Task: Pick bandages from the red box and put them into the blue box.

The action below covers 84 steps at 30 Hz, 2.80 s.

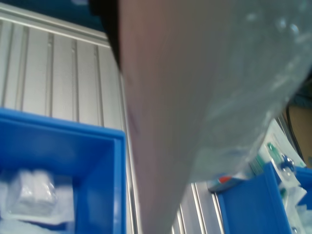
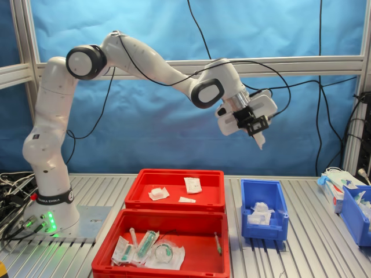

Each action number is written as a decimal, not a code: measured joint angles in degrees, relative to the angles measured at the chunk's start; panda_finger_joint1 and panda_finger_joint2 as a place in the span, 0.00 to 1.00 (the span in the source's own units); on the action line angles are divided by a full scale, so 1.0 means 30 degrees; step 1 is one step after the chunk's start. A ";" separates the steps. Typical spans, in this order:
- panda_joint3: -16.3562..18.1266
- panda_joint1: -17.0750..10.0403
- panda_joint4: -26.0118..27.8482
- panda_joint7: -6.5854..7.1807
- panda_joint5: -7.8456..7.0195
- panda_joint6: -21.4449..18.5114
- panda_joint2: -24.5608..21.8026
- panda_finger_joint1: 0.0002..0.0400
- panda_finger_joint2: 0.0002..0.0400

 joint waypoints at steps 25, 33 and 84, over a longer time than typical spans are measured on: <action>0.0894 -0.2689 0.3273 0.0000 0.0000 -0.0147 0.3585 0.14 0.14; 0.1176 -0.2598 0.3519 0.0000 0.0000 -0.0155 0.3763 0.14 0.14; 0.1387 -0.2002 0.3592 0.0000 0.0000 -0.0155 0.3779 0.14 0.14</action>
